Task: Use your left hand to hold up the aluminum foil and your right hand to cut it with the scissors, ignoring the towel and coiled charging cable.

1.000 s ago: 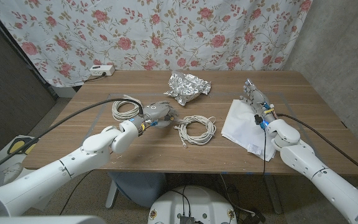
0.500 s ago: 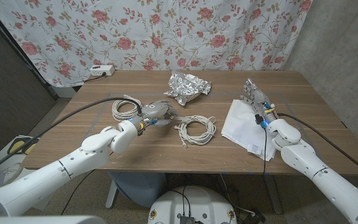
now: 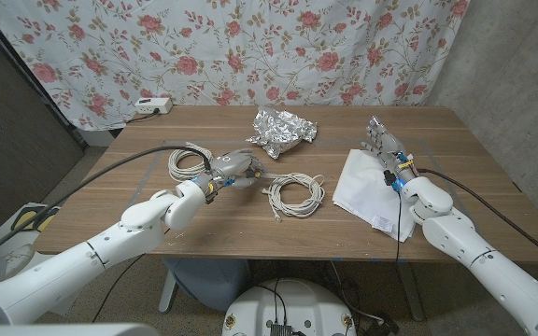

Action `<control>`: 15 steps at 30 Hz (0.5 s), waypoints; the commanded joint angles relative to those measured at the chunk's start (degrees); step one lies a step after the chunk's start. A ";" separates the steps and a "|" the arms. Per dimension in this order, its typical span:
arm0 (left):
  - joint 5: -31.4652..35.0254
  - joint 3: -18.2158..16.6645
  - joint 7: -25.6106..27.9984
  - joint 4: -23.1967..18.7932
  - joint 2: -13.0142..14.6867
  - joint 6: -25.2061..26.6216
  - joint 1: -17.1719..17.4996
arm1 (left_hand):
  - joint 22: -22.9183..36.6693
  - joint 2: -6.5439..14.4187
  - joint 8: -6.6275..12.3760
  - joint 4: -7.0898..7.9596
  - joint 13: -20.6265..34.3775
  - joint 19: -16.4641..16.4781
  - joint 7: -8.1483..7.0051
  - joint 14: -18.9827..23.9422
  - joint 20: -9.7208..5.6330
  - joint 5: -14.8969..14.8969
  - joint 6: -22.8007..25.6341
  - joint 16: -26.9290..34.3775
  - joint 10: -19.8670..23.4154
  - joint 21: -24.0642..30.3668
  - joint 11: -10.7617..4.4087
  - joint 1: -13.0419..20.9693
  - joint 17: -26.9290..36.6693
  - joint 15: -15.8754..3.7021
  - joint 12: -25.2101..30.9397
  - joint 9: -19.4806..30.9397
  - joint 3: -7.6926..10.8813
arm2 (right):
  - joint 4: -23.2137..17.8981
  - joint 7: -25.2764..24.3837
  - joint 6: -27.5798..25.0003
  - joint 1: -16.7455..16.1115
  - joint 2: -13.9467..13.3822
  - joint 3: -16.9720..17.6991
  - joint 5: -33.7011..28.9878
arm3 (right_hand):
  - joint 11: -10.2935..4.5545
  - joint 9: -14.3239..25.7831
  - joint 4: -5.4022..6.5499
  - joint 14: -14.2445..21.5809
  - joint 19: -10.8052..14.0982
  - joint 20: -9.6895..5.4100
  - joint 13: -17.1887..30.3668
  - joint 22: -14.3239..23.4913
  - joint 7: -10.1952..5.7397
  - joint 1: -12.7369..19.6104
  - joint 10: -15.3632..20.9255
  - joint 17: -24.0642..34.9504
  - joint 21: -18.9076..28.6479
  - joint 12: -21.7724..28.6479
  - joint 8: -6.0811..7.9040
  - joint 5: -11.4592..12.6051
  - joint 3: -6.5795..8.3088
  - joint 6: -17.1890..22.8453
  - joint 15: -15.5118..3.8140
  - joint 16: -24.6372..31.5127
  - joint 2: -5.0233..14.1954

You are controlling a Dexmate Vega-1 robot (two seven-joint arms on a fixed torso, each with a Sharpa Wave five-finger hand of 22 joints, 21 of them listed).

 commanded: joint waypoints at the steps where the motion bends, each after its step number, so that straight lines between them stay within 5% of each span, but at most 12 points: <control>1: -2.44 -0.63 1.42 0.72 -0.64 -0.69 0.32 | 0.07 0.34 0.61 0.06 0.22 0.40 -0.11 3.18 -0.15 0.03 0.66 -0.11 3.70 0.06 -3.08 0.33 0.31 -2.89 3.42 0.39 -0.20 | 0.11 0.13 -0.13 0.10 -0.11 0.04 -0.01 | 0.00 0.25 0.00 -0.45 0.04 0.00 0.00 0.23 0.20 -0.19 0.02 0.12 0.40 0.28 0.20 0.04 0.30 0.20 0.09 0.30 0.25; 15: -6.13 -1.23 3.33 2.34 -2.05 -2.48 -0.05 | 0.08 0.41 1.19 0.18 0.22 0.42 -0.05 3.23 -0.02 0.04 0.71 -0.38 3.82 0.04 -3.10 0.49 0.39 -2.86 3.18 1.02 -0.58 | 0.51 0.30 -0.14 0.30 -0.20 0.30 0.24 | 0.02 0.25 -0.06 -0.43 0.05 -0.05 0.00 0.23 0.18 -0.24 0.02 0.12 0.40 0.28 0.18 0.04 0.41 0.17 0.08 0.31 0.22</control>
